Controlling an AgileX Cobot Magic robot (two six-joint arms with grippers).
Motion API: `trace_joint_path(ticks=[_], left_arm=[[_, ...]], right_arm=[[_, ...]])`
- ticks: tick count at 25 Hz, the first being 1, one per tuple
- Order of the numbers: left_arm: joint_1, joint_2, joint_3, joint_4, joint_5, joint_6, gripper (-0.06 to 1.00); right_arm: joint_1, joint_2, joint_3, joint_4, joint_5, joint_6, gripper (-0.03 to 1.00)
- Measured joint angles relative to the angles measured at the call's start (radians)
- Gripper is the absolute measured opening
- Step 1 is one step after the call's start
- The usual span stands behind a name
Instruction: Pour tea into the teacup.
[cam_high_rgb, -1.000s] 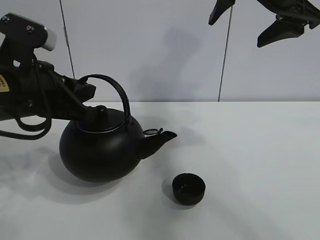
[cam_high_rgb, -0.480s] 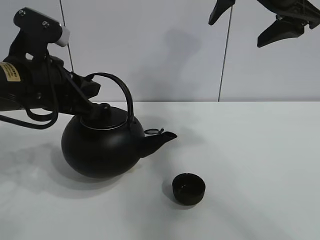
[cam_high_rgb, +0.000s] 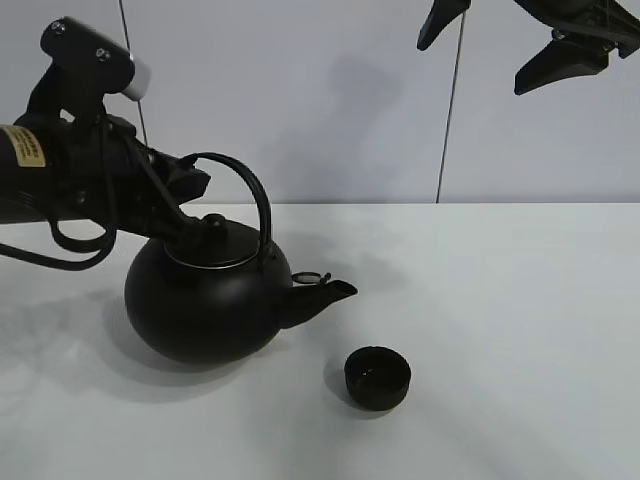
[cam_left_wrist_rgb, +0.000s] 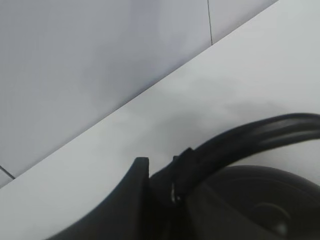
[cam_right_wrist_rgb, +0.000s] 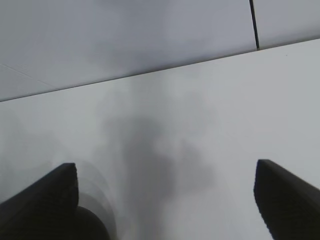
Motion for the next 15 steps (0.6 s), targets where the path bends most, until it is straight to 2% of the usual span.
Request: trace_joint_path(ticks=[5,15], left_arm=[[-0.002,0.000,-0.043,0.033,0.042,0.000,0.11],[-0.035,0.048,-0.062,0.040,0.058,0.000,0.11]], right_arm=[[0.000,0.000,0.000,0.000,0.000,0.000,0.66],[0.000,0.000,0.000,0.000,0.000,0.000,0.66]])
